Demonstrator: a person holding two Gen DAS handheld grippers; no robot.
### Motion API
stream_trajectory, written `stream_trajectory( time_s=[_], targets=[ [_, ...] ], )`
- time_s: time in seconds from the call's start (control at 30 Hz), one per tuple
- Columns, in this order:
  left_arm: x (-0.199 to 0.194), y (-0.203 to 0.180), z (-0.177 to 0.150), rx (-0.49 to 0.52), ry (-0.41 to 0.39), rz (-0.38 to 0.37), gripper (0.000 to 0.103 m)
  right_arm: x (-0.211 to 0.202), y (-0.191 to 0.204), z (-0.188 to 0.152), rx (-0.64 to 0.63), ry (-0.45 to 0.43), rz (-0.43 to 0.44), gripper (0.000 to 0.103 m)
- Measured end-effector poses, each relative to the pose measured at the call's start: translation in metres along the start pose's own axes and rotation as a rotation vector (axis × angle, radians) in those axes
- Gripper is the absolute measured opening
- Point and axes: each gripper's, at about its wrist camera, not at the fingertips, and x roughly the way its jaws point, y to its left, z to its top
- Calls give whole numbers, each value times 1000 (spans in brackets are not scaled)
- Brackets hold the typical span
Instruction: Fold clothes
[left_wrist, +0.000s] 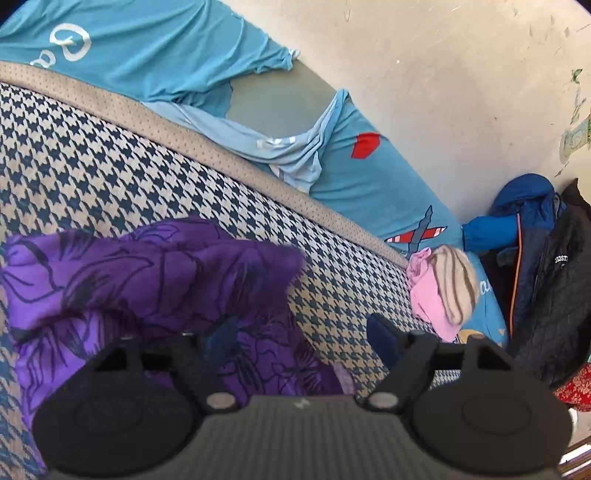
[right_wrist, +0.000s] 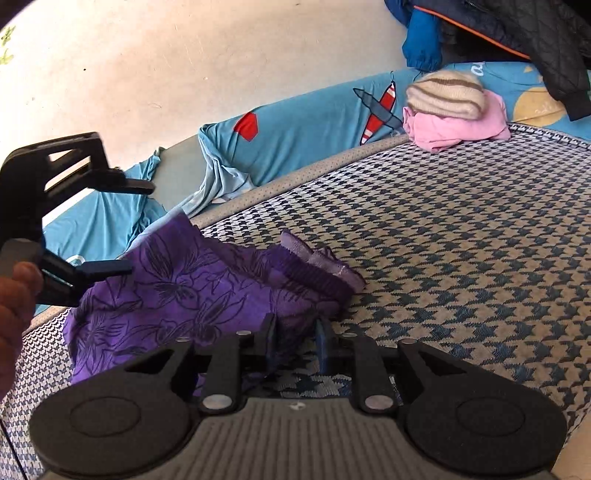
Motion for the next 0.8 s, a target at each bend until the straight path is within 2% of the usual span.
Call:
stream_trajectory(
  time_s=[0.17, 0.3, 0.5, 0.57, 0.8],
  targets=[
    [-26, 20, 0, -14, -34, 39, 80, -5, -6, 7, 1, -71, -128, 23],
    [-46, 46, -5, -58, -61, 69, 82, -9, -19, 12, 65, -75, -111, 24],
    [-66, 81, -6, -143, -89, 103, 83, -20, -5, 12, 7, -115, 34, 26],
    [-69, 89, -6, -152, -93, 119, 83, -22, 4, 10, -19, -116, 117, 27],
    [-69, 107, -4, -195, -97, 130, 83, -23, 46, -8, -186, -60, 367, 27]
  ],
)
